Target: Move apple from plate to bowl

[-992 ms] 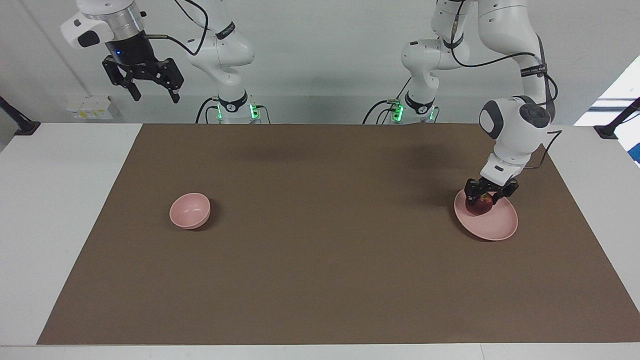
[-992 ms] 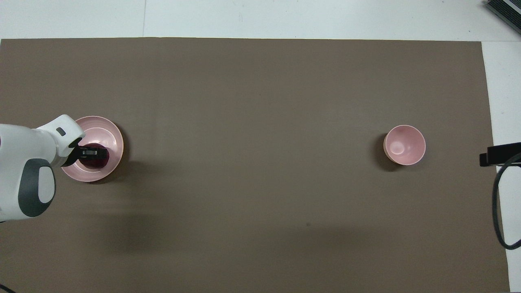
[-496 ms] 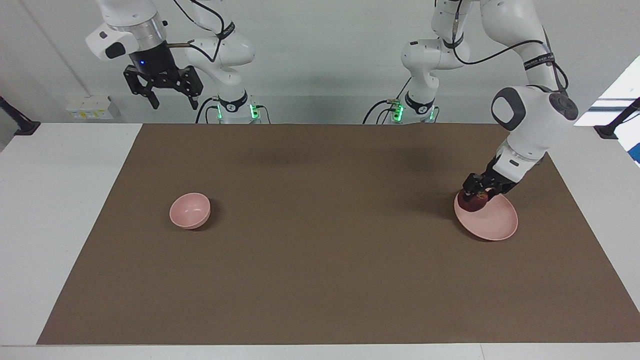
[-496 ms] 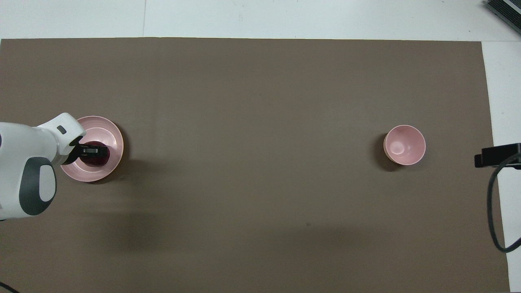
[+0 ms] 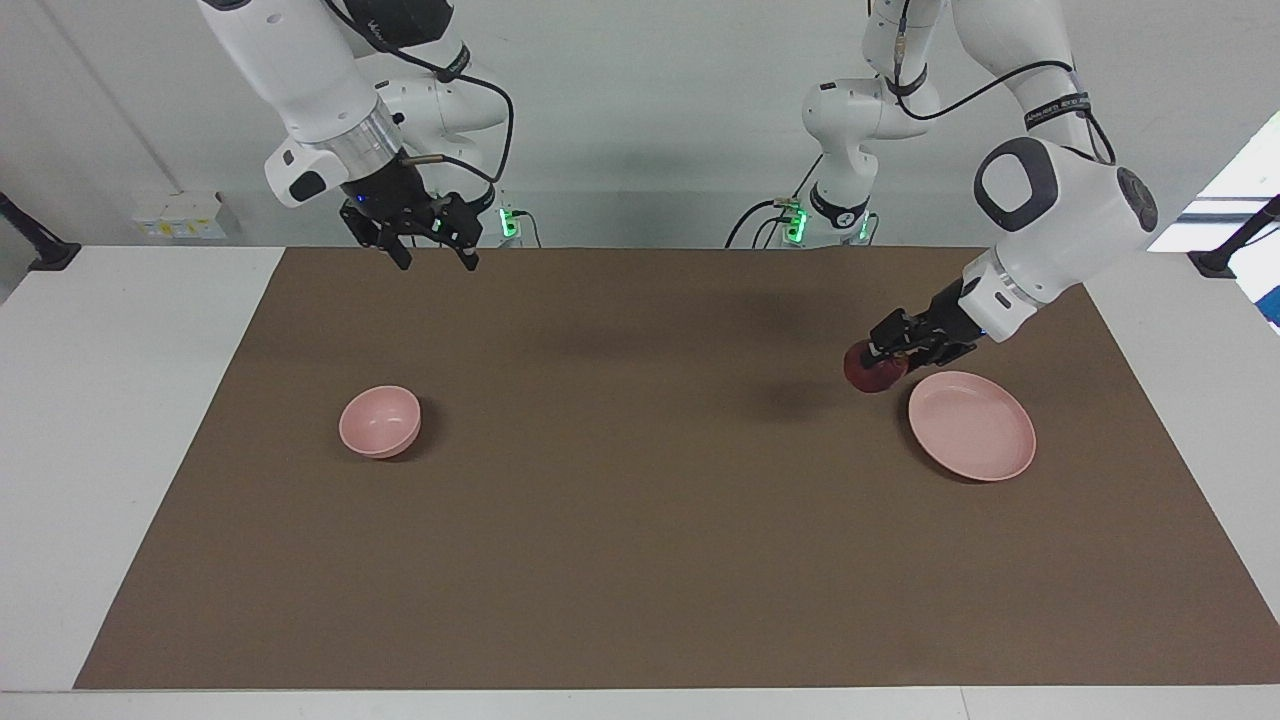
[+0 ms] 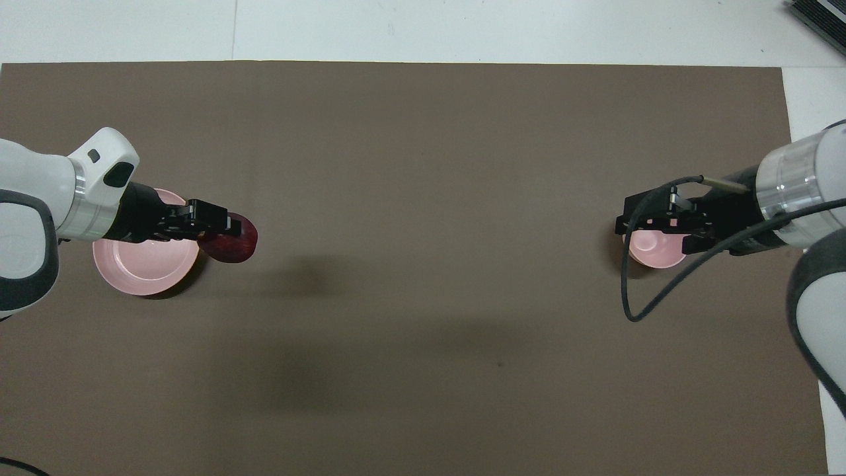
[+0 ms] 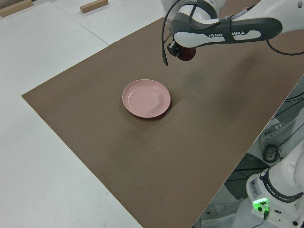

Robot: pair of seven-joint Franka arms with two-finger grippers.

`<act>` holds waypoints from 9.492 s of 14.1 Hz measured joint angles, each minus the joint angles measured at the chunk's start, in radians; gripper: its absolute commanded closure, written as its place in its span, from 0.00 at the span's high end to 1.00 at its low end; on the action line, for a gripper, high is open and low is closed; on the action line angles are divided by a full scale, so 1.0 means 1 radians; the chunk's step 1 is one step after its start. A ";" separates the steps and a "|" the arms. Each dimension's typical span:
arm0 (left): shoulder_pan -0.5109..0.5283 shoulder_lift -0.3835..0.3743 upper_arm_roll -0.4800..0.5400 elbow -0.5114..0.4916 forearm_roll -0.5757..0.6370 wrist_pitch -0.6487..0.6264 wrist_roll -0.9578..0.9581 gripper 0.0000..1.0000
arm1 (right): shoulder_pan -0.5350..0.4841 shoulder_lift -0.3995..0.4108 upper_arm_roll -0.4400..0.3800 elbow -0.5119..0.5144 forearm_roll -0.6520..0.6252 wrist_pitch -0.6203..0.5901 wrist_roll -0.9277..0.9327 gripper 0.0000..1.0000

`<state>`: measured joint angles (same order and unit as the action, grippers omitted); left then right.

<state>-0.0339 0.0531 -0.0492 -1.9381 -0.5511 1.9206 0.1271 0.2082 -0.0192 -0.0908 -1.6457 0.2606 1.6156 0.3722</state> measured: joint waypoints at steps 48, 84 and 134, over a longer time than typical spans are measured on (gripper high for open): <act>-0.026 -0.053 -0.438 -0.020 -0.586 0.455 -0.241 0.69 | 0.194 0.208 0.002 -0.081 0.787 0.290 0.971 0.00; -0.025 -0.086 0.035 0.441 0.525 -0.434 -0.066 1.00 | -0.136 0.267 -0.016 -0.211 -0.207 0.445 -0.544 0.00; 0.038 -0.116 0.050 0.440 0.526 -0.505 0.051 1.00 | -0.175 0.353 -0.016 -0.267 -0.208 0.549 -0.617 1.00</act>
<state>0.0044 -0.0625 0.0006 -1.4979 -0.0250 1.4152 0.1778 0.0334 0.3335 -0.1067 -1.9129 0.0531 2.1649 -0.2446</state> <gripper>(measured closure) 0.000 0.000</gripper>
